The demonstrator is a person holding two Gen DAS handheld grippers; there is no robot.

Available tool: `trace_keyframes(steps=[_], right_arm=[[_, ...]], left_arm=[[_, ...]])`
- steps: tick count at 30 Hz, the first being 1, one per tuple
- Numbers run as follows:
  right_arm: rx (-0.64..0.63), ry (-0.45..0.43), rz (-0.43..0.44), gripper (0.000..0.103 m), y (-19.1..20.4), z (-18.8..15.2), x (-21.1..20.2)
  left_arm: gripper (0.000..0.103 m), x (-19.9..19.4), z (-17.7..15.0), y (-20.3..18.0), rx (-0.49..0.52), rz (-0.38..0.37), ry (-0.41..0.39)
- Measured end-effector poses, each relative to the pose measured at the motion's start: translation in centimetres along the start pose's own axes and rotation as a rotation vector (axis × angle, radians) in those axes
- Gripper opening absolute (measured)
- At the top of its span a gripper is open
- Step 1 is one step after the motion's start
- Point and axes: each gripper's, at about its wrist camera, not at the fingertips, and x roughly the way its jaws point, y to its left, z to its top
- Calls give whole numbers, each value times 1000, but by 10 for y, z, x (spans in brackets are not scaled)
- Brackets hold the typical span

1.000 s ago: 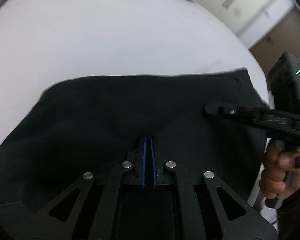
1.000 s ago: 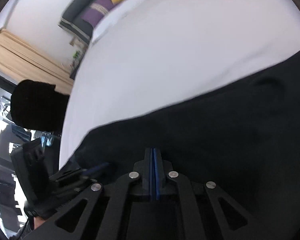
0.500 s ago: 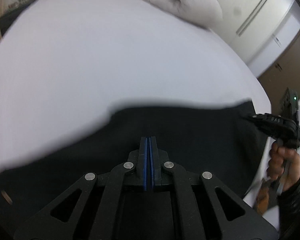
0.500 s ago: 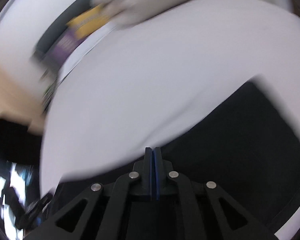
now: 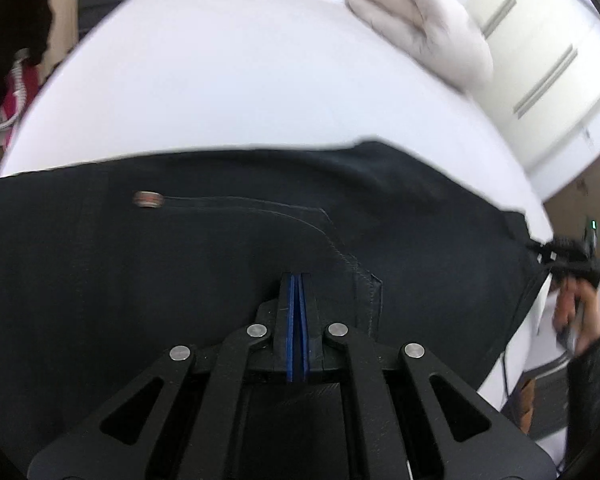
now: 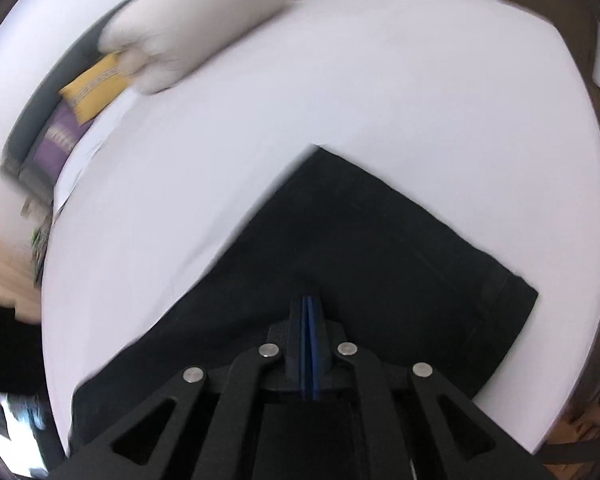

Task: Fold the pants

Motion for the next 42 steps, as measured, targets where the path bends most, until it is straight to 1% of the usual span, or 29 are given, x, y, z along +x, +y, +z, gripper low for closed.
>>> trace_keyframes(steps=[2, 5, 6, 7, 8, 9, 10, 11, 13, 15, 17, 19, 20, 22, 24, 25, 26, 28, 31, 33, 34, 35, 36, 37, 38, 39, 40, 41, 42], right_arm=[[-96, 88, 161, 6, 31, -48, -2], [-232, 274, 355, 6, 117, -137, 23], [-285, 318, 375, 6, 143, -155, 37], [-329, 338, 364, 6, 154, -174, 43], [-335, 352, 333, 6, 164, -177, 62], [-298, 359, 334, 0, 156, -176, 70], [-228, 359, 366, 0, 149, -163, 82], [-157, 328, 357, 0, 127, -149, 84], [-109, 218, 242, 0, 102, -113, 76], [-23, 83, 60, 0, 64, -69, 58], [104, -2, -29, 0, 27, -42, 39], [190, -106, -132, 0, -2, -25, 16], [231, -127, -156, 0, -2, -29, 8], [276, -155, -114, 3, -7, -27, -1], [168, -153, -38, 3, 32, -38, -5], [112, -128, 12, 3, 45, -41, -8], [36, -92, 74, 3, 81, -38, 12], [-75, -21, 193, 3, 137, -60, 25], [-181, 129, 344, 3, 158, -93, 40], [-224, 237, 348, 6, 168, -116, 69], [-238, 241, 292, 6, 159, -138, 68], [-227, 226, 230, 6, 148, -132, 76], [-162, 204, 236, 0, 129, -126, 77], [-46, 167, 264, 0, 100, -122, 65], [20, 116, 231, 0, 80, -111, 54], [59, 45, 173, 3, 60, -98, 35], [96, -31, 142, 21, 41, -85, 13], [132, -97, 151, 36, 21, -76, -7], [174, -176, 159, 64, 1, -70, -27]], left_arm=[[4, -8, -2, -4, 24, 25, -12], [4, -24, 0, 45, 68, 91, 42], [3, -13, -5, 40, 93, 120, 62], [3, -13, -10, 39, 102, 119, 45], [3, -15, -9, 38, 99, 120, 41], [3, -16, -10, 38, 96, 120, 45], [3, -20, -15, 43, 96, 121, 51], [3, -22, -16, 43, 98, 122, 53], [3, -15, -6, 41, 94, 124, 50], [3, -20, -4, 47, 91, 127, 44], [3, -21, -7, 46, 100, 132, 40], [3, -21, -10, 58, 97, 127, 40], [3, -19, -11, 55, 95, 126, 40], [3, -13, -11, 54, 99, 134, 42], [3, -13, -11, 44, 111, 167, 40], [4, -15, -11, 36, 133, 192, 36], [4, -16, -10, 29, 150, 198, 34], [4, -15, -12, 33, 160, 201, 33], [4, -17, -13, 43, 122, 184, 38], [4, -21, -13, 53, 94, 168, 31], [4, -25, -15, 58, 83, 170, 26], [4, -29, -18, 65, 72, 160, 27], [4, -32, -21, 70, 66, 161, 29], [4, -35, -23, 73, 61, 158, 27], [4, -40, -26, 76, 52, 156, 22], [4, -45, -28, 78, 41, 170, 18], [4, -51, -28, 76, 29, 188, 11], [4, -54, -27, 73, 26, 185, 0], [4, -59, -23, 65, 31, 160, -20]])
